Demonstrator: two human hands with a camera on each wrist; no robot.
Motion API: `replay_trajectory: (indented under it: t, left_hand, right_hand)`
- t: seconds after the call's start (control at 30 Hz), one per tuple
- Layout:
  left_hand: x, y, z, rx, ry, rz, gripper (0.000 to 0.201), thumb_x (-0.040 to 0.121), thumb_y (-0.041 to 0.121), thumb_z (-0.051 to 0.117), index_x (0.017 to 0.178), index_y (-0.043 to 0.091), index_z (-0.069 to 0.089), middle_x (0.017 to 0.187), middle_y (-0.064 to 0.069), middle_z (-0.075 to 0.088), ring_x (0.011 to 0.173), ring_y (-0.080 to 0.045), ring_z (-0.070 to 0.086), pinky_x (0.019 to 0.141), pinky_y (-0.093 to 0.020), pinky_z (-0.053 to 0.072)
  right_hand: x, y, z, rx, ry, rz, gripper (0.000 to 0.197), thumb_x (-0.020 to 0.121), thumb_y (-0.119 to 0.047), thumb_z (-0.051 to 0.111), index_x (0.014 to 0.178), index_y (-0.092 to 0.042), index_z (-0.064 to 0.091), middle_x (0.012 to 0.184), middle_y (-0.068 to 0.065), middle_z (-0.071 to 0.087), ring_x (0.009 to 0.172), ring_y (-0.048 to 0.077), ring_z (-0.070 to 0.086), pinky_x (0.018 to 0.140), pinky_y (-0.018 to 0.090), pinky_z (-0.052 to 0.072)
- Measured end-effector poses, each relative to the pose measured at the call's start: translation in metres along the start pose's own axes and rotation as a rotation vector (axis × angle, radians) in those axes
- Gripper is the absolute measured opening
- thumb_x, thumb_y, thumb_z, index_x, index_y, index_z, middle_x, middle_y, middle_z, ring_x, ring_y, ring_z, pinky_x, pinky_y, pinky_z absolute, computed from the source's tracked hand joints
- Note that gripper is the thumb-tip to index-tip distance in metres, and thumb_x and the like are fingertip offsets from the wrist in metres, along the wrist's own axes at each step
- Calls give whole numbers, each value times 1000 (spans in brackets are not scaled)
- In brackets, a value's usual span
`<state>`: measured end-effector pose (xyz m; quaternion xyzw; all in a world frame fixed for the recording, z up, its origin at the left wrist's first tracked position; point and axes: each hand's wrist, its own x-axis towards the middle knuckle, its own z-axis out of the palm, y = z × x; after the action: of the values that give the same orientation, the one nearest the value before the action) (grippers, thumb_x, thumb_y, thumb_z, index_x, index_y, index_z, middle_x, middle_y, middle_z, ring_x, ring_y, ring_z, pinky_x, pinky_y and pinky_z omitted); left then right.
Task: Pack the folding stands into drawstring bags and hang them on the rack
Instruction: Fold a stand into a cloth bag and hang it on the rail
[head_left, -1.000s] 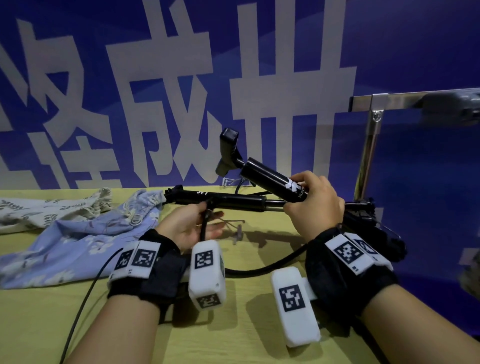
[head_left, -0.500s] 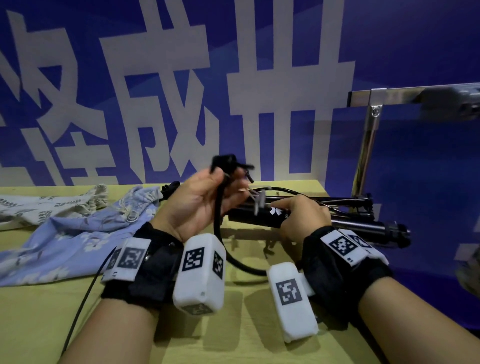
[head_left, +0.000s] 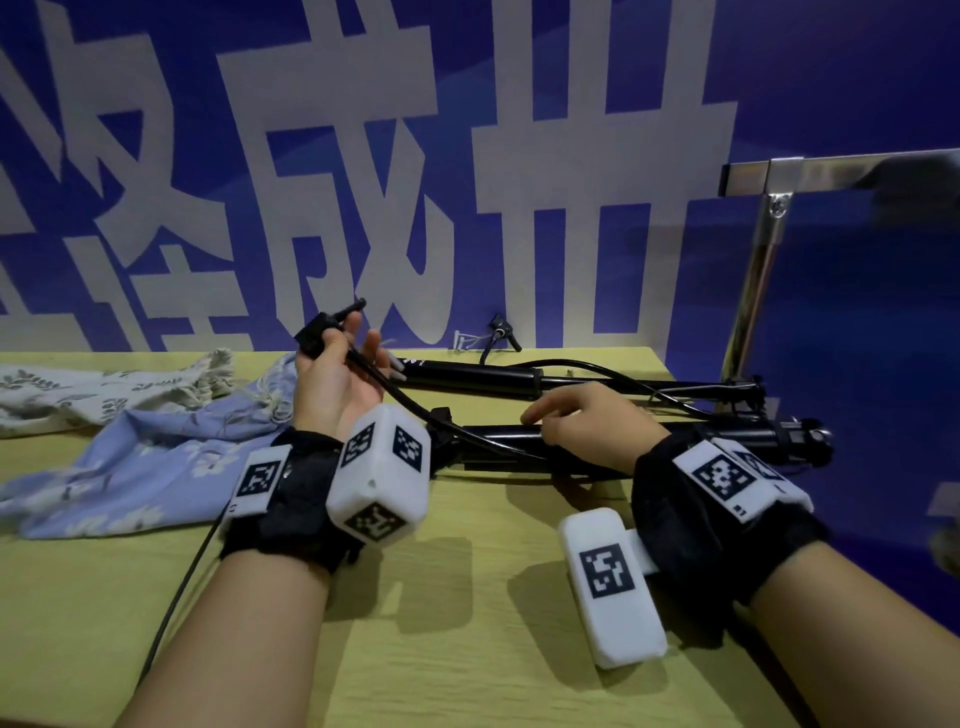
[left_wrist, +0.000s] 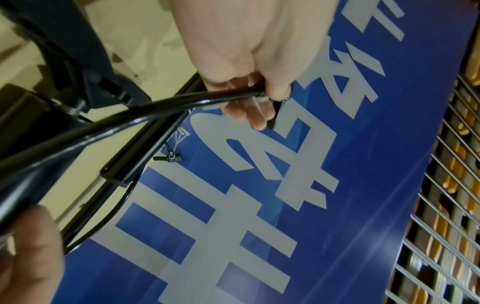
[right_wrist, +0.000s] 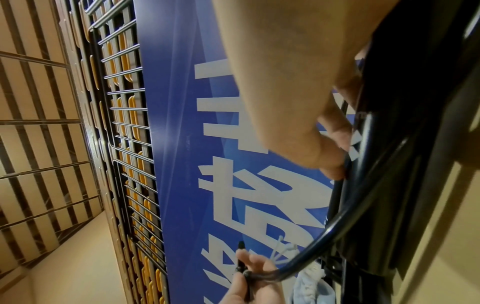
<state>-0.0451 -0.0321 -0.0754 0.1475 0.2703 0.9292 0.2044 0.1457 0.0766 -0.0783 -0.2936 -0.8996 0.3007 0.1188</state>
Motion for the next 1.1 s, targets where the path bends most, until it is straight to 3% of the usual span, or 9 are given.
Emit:
replay_trajectory:
  t: [0.07,0.17,0.3,0.4,0.6,0.8,1.0,1.07,1.1]
  left_hand:
    - [2,1,-5,-16,13,-48,21,103,21,33,101,7,49,84,3,62,50,-5,64,48,-17,50]
    - [-4,-1,-3,61,1,-174,29,102,26,37,83,8,51,65,1,61,54,-8,61,61,-21,49]
    - [-10,-9,4,319,-48,-289,19,94,1,45,78,11,46,68,-1,48,62,-8,49,62,-22,44]
    - [-11,-13,5,449,-77,-271,27,88,-11,40,76,13,38,70,-2,42,59,-9,40,53,-21,37]
    - [-12,-8,5,407,-87,-284,13,96,7,43,88,10,53,73,1,50,57,-5,47,51,-17,41]
    - [-11,-10,4,496,-56,-307,17,98,17,43,85,11,53,72,4,53,60,-6,50,46,-18,43]
    - [-20,-2,13,200,-143,-293,19,98,19,40,83,11,48,67,5,51,42,-4,37,35,-12,29]
    - [-24,4,16,98,-203,-260,6,88,15,50,87,11,46,65,5,51,39,-3,32,33,-11,24]
    - [-25,6,17,69,-235,-240,17,77,14,58,88,12,46,64,6,52,37,-3,30,32,-11,23]
  right_hand:
    - [-2,-2,0,22,-30,-31,19,87,-26,53,76,-41,58,89,-18,57,109,16,51,106,48,31]
    - [-4,-2,0,-50,-61,-33,19,83,-19,57,87,-38,56,98,-12,57,102,14,52,106,46,33]
    - [-4,-3,0,-135,-72,41,39,86,-16,58,121,-29,46,118,-2,57,109,19,54,107,41,34]
    - [-4,-5,1,-150,-67,46,38,87,-18,58,122,-30,49,116,-2,60,104,18,56,108,41,33]
    - [-2,-5,3,-12,0,5,21,91,-17,50,104,-32,55,102,-8,58,103,16,56,102,40,41]
    - [-2,-4,2,-264,-80,68,43,88,-15,55,130,-26,49,125,0,56,118,20,50,109,42,32]
    - [-2,-4,4,-175,94,77,44,85,-14,61,127,-29,55,124,0,59,117,21,51,106,43,36]
    - [-3,-4,3,-134,229,56,46,84,-11,59,125,-32,56,119,0,61,114,23,52,101,42,40]
    - [-5,-5,1,-131,316,39,45,84,-9,56,123,-33,58,114,1,61,112,24,52,99,41,41]
